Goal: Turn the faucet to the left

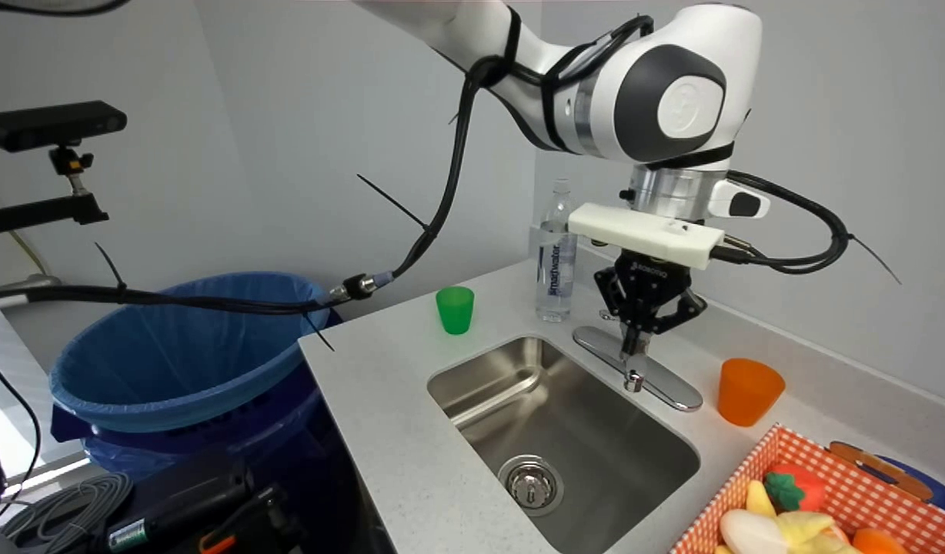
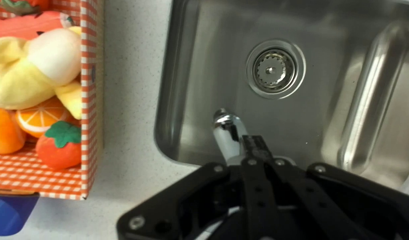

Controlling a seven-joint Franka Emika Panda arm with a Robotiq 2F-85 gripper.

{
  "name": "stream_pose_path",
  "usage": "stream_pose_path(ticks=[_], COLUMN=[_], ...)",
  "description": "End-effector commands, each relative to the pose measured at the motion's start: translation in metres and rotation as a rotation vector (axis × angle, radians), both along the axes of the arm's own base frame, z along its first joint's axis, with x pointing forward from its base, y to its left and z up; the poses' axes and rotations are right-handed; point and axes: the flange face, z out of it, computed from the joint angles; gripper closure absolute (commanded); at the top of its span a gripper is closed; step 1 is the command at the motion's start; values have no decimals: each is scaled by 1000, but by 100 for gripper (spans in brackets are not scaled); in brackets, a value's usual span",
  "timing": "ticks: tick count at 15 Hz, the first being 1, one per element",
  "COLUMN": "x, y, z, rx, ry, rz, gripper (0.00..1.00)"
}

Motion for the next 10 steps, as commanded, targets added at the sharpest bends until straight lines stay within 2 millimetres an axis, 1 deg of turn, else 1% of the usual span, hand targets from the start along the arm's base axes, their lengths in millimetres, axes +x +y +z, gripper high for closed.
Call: stream_pose_path(ticks=[1,3,5,8,10], x=[11,12,11,4,4], y=[-32,-44,-51,-46,-40], z=[-4,-13,-23,-41,-47], rx=[-36,-57,-69,-69,-57], ry=[-42,-45,-35,-13,-9], rz=[-83,-121,-149,-150,-144], gripper=[100,100,100,100,100])
